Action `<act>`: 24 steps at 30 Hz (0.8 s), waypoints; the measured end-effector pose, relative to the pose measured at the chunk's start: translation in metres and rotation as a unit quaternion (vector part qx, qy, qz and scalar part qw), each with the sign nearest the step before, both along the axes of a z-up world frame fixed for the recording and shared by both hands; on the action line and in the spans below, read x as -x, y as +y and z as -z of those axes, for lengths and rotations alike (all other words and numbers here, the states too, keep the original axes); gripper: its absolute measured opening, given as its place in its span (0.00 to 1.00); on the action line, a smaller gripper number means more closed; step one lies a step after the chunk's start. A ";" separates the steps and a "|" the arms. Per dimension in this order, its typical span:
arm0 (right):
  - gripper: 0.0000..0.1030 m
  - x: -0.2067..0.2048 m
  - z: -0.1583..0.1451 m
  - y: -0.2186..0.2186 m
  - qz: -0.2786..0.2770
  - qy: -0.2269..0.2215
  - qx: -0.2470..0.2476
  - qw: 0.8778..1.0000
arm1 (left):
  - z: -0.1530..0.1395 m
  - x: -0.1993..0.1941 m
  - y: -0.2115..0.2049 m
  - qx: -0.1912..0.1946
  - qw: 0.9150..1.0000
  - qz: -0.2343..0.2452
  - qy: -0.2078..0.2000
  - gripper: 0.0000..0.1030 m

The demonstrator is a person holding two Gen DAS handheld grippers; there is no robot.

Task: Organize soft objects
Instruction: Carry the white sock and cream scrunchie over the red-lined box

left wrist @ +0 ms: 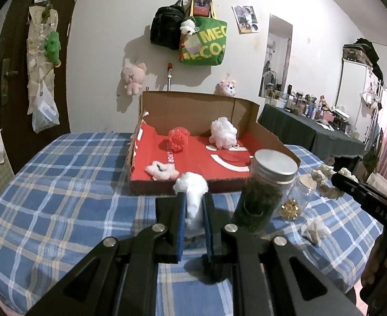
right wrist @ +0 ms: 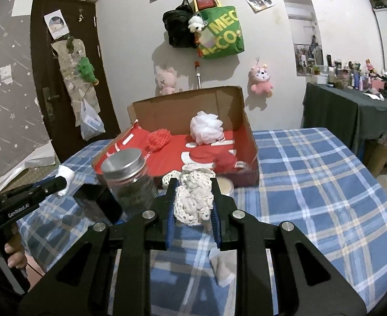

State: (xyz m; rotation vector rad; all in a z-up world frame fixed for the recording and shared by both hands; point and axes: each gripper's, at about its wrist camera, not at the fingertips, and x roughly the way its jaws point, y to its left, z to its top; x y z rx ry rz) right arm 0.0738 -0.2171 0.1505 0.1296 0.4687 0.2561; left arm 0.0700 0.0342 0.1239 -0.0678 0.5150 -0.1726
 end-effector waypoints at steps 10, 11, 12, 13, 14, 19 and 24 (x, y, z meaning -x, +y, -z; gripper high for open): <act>0.20 -0.029 -0.007 -0.003 -0.011 0.003 0.002 1.000 | -0.006 -0.028 -0.005 0.001 1.000 0.017 0.010 0.13; 0.20 -0.032 -0.007 -0.003 -0.012 0.006 0.002 1.000 | -0.005 -0.033 -0.005 0.000 1.000 0.021 0.015 0.13; 0.20 -0.037 -0.007 -0.003 -0.015 0.009 0.002 1.000 | -0.005 -0.036 -0.006 0.000 1.000 0.023 0.018 0.13; 0.20 -0.040 -0.007 -0.003 -0.017 0.011 0.002 1.000 | -0.005 -0.040 -0.006 -0.001 0.999 0.026 0.022 0.13; 0.20 -0.043 -0.007 -0.003 -0.019 0.013 0.002 1.000 | -0.004 -0.045 -0.007 -0.001 0.999 0.029 0.027 0.13; 0.20 -0.064 -0.005 -0.003 -0.036 0.032 0.009 0.999 | -0.002 -0.061 -0.010 -0.006 0.998 0.046 0.047 0.13; 0.20 -0.092 -0.008 0.001 -0.070 0.056 0.015 0.996 | -0.006 -0.078 -0.016 -0.025 0.995 0.073 0.058 0.13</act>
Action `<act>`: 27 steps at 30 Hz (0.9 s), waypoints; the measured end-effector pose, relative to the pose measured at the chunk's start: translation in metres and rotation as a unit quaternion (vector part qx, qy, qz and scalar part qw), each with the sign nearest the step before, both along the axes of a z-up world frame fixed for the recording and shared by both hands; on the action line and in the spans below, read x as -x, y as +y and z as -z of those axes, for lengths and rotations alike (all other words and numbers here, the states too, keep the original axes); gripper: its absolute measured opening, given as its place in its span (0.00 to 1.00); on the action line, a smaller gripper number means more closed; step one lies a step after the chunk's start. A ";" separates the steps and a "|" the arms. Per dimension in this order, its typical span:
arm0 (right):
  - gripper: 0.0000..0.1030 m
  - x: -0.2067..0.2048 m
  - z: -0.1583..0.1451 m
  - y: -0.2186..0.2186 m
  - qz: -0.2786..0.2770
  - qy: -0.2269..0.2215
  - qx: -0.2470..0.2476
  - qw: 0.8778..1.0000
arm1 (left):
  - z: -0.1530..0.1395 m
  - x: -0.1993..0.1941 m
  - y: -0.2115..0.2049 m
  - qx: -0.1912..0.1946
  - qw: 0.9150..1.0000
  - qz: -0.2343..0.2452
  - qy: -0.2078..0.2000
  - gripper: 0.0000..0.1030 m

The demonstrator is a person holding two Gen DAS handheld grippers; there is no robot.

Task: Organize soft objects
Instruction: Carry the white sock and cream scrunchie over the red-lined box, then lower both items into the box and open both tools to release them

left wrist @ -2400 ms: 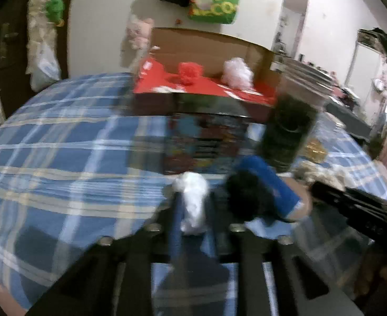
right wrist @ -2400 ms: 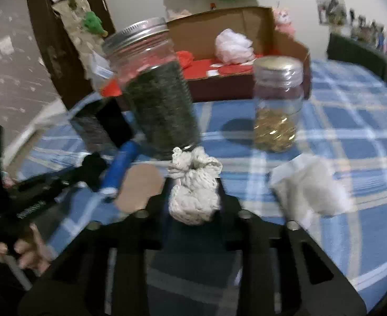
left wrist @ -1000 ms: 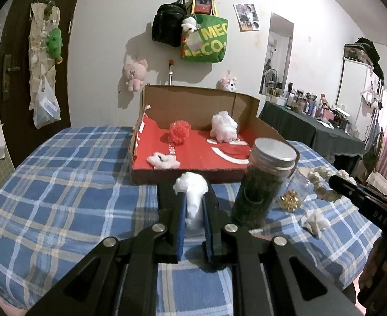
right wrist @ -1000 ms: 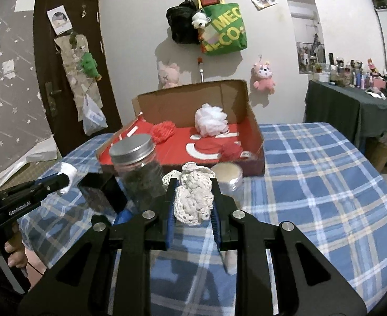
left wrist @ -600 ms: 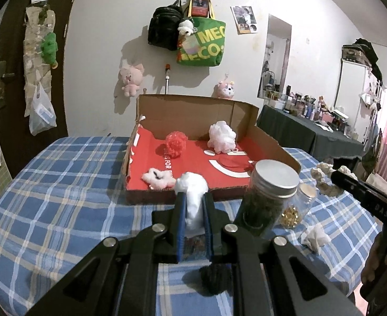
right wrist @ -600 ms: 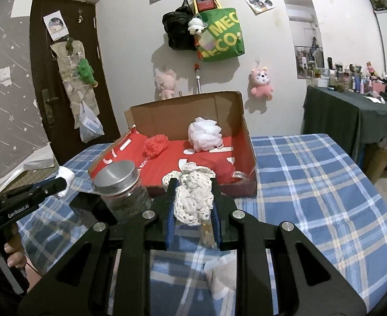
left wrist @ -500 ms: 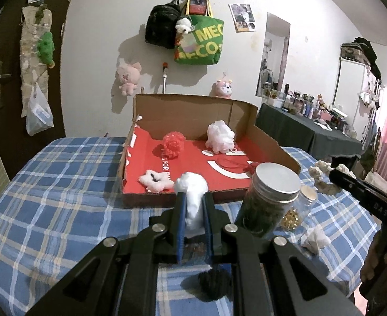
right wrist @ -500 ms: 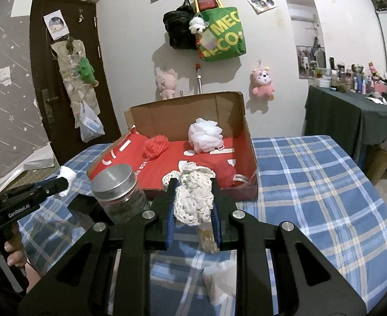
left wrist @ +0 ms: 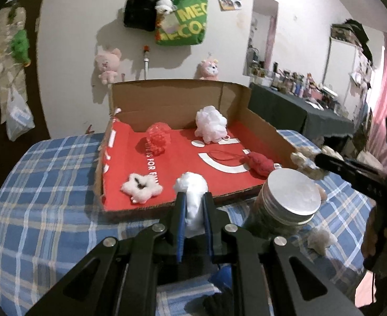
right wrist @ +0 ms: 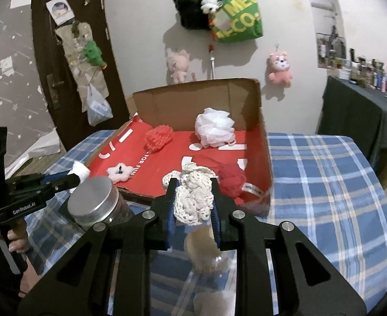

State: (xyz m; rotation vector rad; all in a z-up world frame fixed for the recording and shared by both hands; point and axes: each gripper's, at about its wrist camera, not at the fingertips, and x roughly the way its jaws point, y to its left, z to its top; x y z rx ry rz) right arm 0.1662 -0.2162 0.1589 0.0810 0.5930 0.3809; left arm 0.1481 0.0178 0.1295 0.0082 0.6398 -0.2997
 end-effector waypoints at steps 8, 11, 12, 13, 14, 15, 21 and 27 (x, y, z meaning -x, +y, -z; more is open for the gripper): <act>0.20 -0.049 0.000 0.023 -0.067 0.051 0.022 0.996 | 0.001 -0.042 -0.014 -0.032 0.997 0.055 0.048 0.13; 0.20 -0.071 0.004 0.032 -0.085 0.075 0.034 0.993 | 0.001 -0.061 -0.016 -0.034 0.995 0.067 0.068 0.13; 0.20 -0.080 0.006 0.034 -0.095 0.091 0.032 0.991 | 0.001 -0.065 -0.017 -0.037 0.994 0.071 0.071 0.13; 0.20 -0.087 0.007 0.035 -0.098 0.101 0.029 0.990 | 0.001 -0.071 -0.018 -0.039 0.994 0.074 0.075 0.13; 0.20 -0.093 0.008 0.036 -0.101 0.111 0.026 0.988 | 0.001 -0.076 -0.018 -0.039 0.993 0.077 0.081 0.13; 0.20 -0.101 0.010 0.038 -0.108 0.125 0.026 0.986 | 0.002 -0.083 -0.020 -0.038 0.992 0.083 0.092 0.13; 0.20 -0.139 0.022 0.047 -0.121 0.191 0.031 0.974 | 0.014 -0.123 -0.023 -0.024 0.984 0.097 0.146 0.13; 0.21 -0.166 0.037 0.057 -0.129 0.246 0.033 0.960 | 0.031 -0.150 -0.036 -0.041 0.975 0.104 0.192 0.13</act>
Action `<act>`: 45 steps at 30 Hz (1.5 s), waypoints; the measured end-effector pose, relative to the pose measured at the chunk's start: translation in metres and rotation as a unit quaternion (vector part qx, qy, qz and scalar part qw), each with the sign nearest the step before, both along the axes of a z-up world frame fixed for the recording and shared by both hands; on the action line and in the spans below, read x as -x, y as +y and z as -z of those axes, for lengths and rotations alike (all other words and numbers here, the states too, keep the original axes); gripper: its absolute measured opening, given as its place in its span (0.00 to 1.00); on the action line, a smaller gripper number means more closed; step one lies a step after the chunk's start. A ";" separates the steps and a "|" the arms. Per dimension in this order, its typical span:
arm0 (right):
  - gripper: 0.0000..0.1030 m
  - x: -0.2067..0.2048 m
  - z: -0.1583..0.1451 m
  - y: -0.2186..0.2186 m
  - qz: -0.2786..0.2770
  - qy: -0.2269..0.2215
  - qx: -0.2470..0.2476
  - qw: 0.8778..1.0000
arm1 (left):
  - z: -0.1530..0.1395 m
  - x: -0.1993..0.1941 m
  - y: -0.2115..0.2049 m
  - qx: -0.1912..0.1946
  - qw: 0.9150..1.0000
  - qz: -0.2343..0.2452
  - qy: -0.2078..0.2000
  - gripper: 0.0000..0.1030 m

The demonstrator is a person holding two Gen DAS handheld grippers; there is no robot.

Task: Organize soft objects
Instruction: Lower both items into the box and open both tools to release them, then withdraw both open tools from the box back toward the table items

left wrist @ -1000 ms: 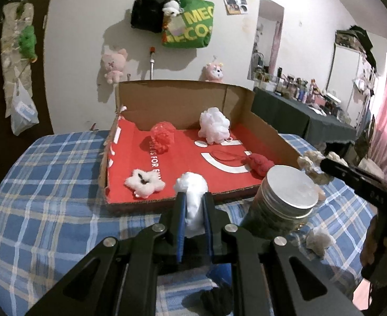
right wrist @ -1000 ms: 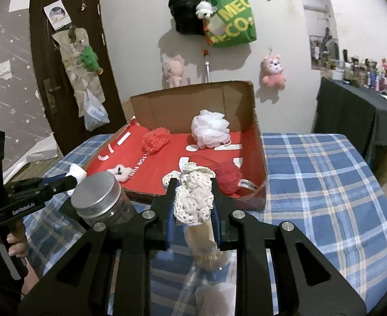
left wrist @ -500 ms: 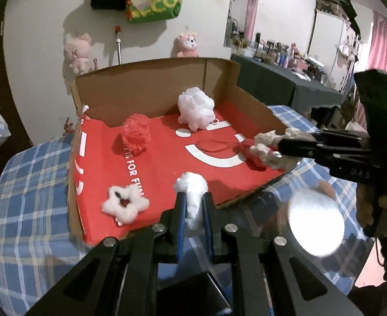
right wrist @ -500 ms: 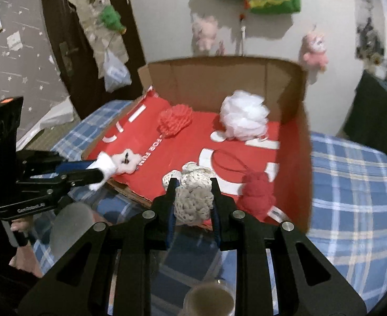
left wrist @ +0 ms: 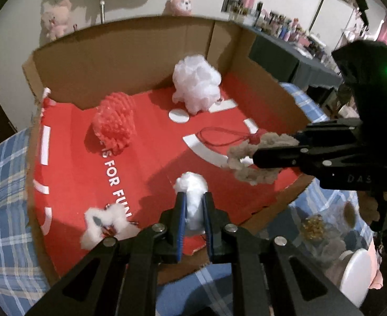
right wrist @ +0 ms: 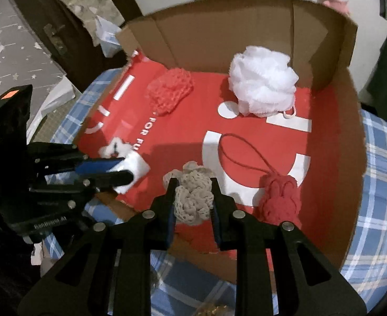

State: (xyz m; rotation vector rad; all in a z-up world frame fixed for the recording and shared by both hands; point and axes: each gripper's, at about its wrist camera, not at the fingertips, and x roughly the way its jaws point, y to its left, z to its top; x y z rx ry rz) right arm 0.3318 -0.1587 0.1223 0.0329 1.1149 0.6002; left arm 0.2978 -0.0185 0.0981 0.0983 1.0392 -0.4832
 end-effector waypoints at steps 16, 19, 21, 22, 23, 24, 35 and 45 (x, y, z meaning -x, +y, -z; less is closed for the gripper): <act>0.22 -0.019 0.026 0.010 -0.004 0.059 0.059 0.997 | 0.023 -0.013 -0.018 -0.043 0.999 0.009 0.032 0.18; 0.22 -0.020 0.028 0.011 -0.002 0.060 0.069 0.996 | 0.024 -0.013 -0.018 -0.043 0.999 0.006 0.032 0.23; 0.22 -0.019 0.028 0.012 -0.002 0.057 0.075 0.996 | 0.025 -0.014 -0.018 -0.043 0.999 0.002 0.033 0.32; 0.22 -0.019 0.027 0.012 -0.004 0.055 0.078 0.995 | 0.024 -0.014 -0.017 -0.043 0.998 -0.002 0.034 0.39; 0.23 -0.018 0.027 0.013 -0.006 0.054 0.079 0.995 | 0.023 -0.014 -0.017 -0.041 0.999 -0.003 0.033 0.40; 0.23 -0.018 0.026 0.013 -0.006 0.054 0.081 0.995 | 0.023 -0.014 -0.017 -0.040 0.999 -0.002 0.032 0.40; 0.70 -0.016 0.017 0.008 0.013 0.024 0.084 0.996 | 0.010 -0.005 -0.013 -0.040 0.999 -0.008 0.013 0.51; 0.70 0.014 -0.027 -0.006 0.041 -0.026 0.066 0.997 | -0.034 0.027 0.008 -0.002 0.998 -0.041 -0.042 0.71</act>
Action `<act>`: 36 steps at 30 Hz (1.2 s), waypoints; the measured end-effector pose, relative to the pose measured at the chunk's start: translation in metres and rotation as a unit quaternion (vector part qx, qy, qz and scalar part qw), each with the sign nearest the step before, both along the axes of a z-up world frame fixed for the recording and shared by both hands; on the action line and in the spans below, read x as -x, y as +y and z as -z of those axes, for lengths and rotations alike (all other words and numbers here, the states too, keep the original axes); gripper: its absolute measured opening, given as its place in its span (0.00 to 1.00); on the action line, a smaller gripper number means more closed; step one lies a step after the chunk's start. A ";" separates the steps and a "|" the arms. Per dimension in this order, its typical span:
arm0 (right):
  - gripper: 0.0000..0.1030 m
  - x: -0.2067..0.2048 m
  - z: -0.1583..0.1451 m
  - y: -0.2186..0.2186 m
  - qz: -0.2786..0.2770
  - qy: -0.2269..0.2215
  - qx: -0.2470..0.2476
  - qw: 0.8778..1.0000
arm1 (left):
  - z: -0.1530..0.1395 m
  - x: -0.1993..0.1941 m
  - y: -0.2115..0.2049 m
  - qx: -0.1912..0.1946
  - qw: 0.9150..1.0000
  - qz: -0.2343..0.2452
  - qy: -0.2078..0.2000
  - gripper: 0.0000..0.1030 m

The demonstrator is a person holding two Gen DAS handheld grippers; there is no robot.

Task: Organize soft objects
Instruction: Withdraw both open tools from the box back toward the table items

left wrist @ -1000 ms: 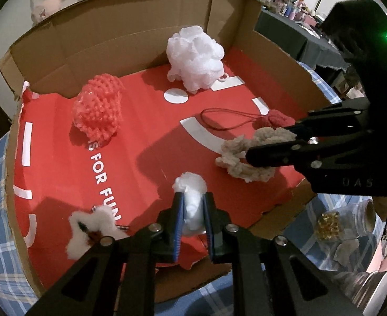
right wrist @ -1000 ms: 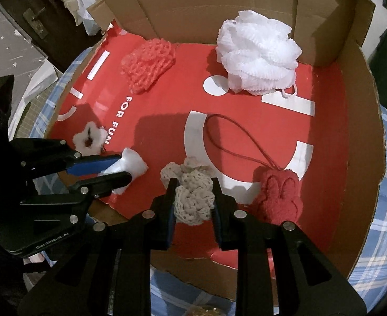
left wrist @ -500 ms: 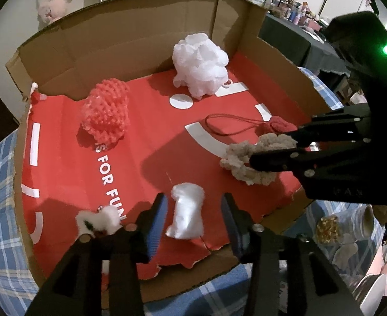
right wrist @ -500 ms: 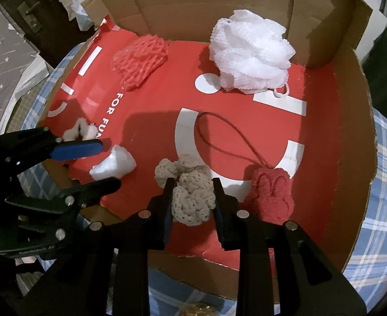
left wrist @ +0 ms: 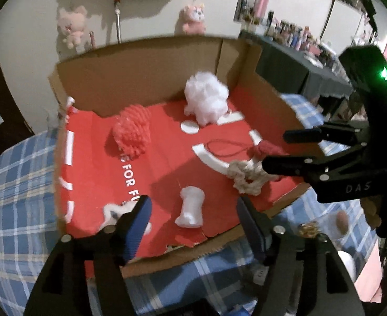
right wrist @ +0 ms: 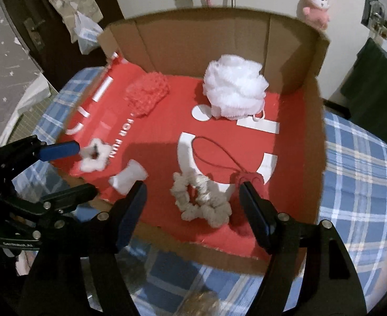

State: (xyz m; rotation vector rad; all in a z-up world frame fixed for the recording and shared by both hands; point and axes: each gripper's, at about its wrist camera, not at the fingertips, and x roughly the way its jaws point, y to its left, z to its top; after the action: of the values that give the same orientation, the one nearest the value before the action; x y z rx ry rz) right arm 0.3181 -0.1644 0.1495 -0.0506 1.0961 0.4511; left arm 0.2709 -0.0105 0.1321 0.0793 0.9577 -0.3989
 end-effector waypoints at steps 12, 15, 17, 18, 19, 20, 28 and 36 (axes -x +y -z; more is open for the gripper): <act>0.73 0.097 -0.075 -0.015 0.022 -0.123 -0.027 0.992 | -0.063 0.090 0.019 0.047 0.992 -0.028 -0.112 0.92; 0.76 0.127 -0.089 -0.017 0.026 -0.154 -0.034 0.987 | -0.076 0.115 0.020 0.045 0.988 -0.033 -0.144 0.94; 0.78 0.148 -0.097 -0.019 0.029 -0.176 -0.036 0.983 | -0.084 0.136 0.018 0.042 0.984 -0.032 -0.173 0.97; 0.79 0.158 -0.100 -0.019 0.031 -0.187 -0.035 0.981 | -0.086 0.143 0.017 0.042 0.982 -0.033 -0.183 1.00; 0.79 0.170 -0.103 -0.020 0.032 -0.201 -0.032 0.979 | -0.089 0.154 0.018 0.046 0.979 -0.035 -0.197 1.00; 0.79 0.178 -0.104 -0.020 0.034 -0.210 -0.031 0.977 | -0.090 0.163 0.018 0.049 0.976 -0.035 -0.209 1.00; 0.88 0.254 -0.099 -0.024 0.062 -0.295 -0.036 0.953 | -0.078 0.222 0.014 0.064 0.962 -0.053 -0.261 1.00; 0.95 0.314 -0.070 -0.033 0.128 -0.365 -0.041 0.921 | -0.053 0.264 0.012 0.052 0.944 -0.098 -0.312 1.00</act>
State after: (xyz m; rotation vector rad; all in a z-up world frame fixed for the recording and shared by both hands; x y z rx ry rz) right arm 0.0044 -0.1974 0.2195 0.0013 0.3361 0.2062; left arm 0.0072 0.0010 0.1853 0.0105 0.3125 -0.2140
